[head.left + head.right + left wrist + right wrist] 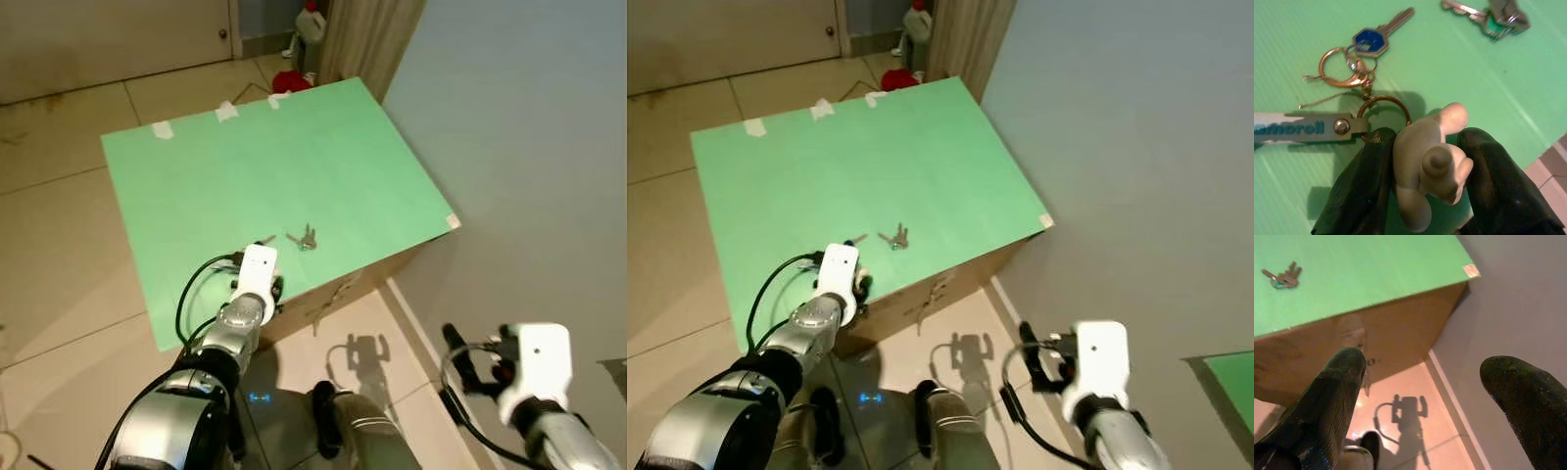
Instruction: Hang keys on a hook
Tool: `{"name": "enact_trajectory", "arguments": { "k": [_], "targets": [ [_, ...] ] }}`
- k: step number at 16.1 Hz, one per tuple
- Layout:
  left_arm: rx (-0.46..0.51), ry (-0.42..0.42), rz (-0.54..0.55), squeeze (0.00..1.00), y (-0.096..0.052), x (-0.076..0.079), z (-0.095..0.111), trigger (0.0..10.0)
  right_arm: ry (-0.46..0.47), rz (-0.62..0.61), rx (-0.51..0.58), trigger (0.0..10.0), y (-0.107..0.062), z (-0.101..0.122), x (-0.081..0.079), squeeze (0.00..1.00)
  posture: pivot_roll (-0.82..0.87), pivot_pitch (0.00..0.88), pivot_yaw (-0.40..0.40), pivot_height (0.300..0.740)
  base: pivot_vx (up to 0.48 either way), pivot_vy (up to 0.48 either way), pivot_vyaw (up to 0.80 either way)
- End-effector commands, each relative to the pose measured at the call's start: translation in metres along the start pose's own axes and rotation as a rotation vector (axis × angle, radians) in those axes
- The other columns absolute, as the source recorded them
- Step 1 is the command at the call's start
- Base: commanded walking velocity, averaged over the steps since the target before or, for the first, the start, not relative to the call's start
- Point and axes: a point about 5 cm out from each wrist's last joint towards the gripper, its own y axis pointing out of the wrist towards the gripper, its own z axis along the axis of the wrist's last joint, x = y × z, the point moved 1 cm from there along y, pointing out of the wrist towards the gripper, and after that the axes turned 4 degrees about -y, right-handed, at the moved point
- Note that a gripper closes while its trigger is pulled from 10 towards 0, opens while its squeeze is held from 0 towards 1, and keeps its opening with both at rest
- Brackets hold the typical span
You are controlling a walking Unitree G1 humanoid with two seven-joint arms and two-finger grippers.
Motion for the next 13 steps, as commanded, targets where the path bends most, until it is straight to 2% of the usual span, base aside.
{"name": "enact_trajectory", "arguments": {
  "k": [1,2,5,6,8,11,13],
  "targets": [
    [0.049,0.053,-0.015,0.00,0.002,0.002,0.014,0.0,-0.007,-0.032,-0.009,10.0,0.003,-0.004,0.005,0.00,-0.35,0.231,-0.099,0.740,0.000,0.000,0.00],
    [0.083,0.114,-0.004,0.00,0.002,-0.003,0.024,0.0,-0.001,-0.029,0.004,10.0,0.009,-0.002,0.003,0.00,-0.33,0.222,-0.095,0.740,0.000,0.000,0.00],
    [0.202,0.098,-0.035,0.00,-0.003,-0.018,0.056,0.0,0.008,-0.002,0.044,10.0,0.028,0.004,-0.006,0.00,-0.28,0.186,-0.075,0.740,0.000,0.000,0.00],
    [0.288,0.093,-0.062,0.00,-0.011,-0.024,0.074,0.0,0.013,0.004,0.061,10.0,0.040,0.006,-0.008,0.00,-0.23,0.142,-0.054,0.740,0.000,0.000,0.00],
    [0.395,0.065,-0.107,0.00,-0.026,-0.028,0.094,0.0,0.018,0.014,0.092,10.0,0.055,0.011,-0.012,0.00,-0.18,0.088,-0.028,0.740,0.000,0.000,0.00],
    [0.516,0.022,-0.103,0.00,-0.047,-0.036,0.113,0.0,0.033,0.005,0.144,10.0,0.077,0.021,-0.015,0.00,-0.12,0.013,0.009,0.740,0.000,0.000,0.00],
    [0.555,-0.029,-0.036,0.00,-0.065,-0.047,0.105,0.0,0.042,-0.011,0.193,10.0,0.084,0.031,-0.013,0.00,-0.11,0.000,0.024,0.740,0.000,0.000,0.00]
  ]
}}
